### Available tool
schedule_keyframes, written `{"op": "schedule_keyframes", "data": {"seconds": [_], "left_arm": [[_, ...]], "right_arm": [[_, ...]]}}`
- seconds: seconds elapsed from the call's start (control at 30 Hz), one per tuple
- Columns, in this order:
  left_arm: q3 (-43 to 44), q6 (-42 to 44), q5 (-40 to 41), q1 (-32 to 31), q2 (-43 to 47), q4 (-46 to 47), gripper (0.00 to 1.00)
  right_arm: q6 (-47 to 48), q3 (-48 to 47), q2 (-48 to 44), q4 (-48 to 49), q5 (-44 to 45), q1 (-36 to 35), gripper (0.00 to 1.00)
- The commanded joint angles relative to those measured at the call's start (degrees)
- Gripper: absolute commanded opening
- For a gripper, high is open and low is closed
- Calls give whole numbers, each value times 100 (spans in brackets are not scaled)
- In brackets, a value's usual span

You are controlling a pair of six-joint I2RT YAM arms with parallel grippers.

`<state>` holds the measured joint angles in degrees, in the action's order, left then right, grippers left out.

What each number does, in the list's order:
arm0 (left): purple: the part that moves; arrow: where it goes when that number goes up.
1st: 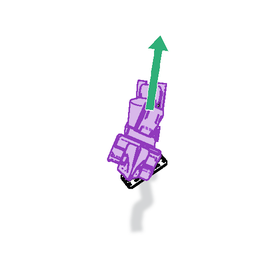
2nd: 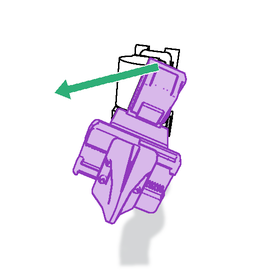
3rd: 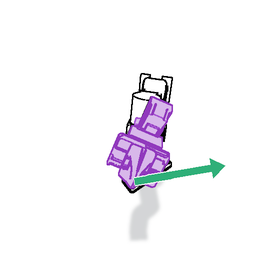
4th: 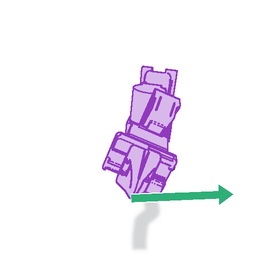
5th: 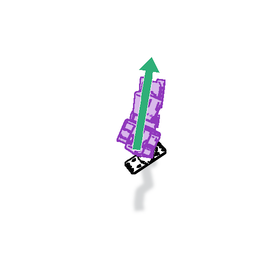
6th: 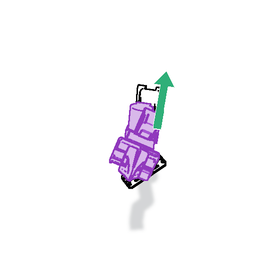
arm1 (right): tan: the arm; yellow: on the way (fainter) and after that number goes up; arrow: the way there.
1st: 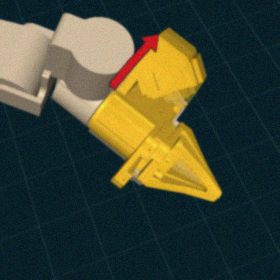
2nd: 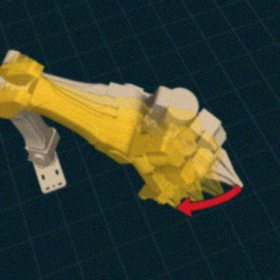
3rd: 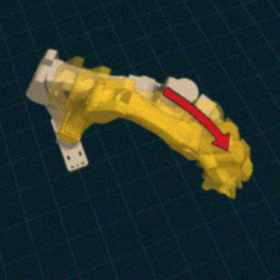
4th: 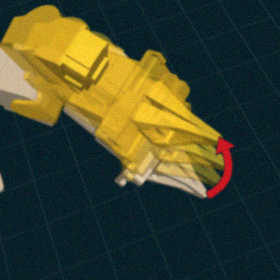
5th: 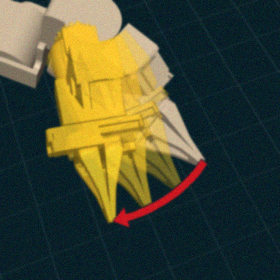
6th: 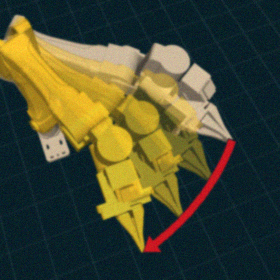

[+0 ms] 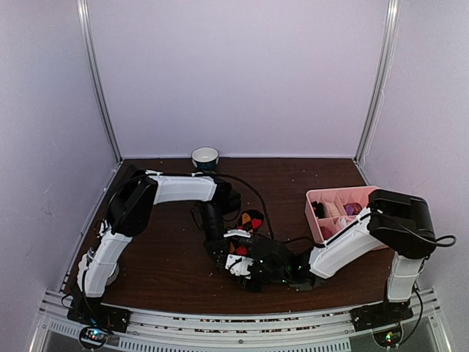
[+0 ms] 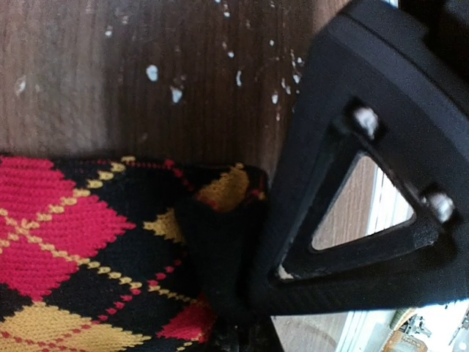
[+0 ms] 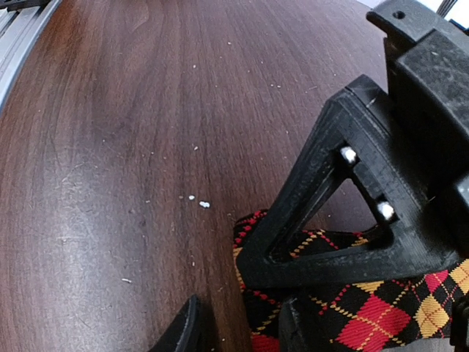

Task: Roll the socks
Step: Roll the sock.

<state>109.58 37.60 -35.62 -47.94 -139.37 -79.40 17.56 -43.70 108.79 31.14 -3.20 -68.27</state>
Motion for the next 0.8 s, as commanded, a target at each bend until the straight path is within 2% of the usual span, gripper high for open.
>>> {"op": "schedule_keyframes", "data": {"seconds": [0.0,0.23,0.33,0.43,0.57,0.67,0.77], "left_arm": [[-217,166,330,3,-46,178,0],[-244,194,375,-13,-20,179,0],[-223,188,377,-13,-18,179,0],[-231,152,428,-14,-8,217,0],[-235,129,444,-14,10,265,0],[-260,107,454,-13,73,343,0],[-347,111,401,-18,258,484,8]], "right_arm": [[21,25,22,59,52,97,35],[217,-24,-188,-280,-79,262,40],[209,-128,-114,-412,-257,299,40],[116,-149,-56,-424,-414,304,33],[-93,-52,-39,-357,-552,305,17],[-313,6,3,-354,-548,298,10],[-529,3,106,-463,-423,312,5]]}}
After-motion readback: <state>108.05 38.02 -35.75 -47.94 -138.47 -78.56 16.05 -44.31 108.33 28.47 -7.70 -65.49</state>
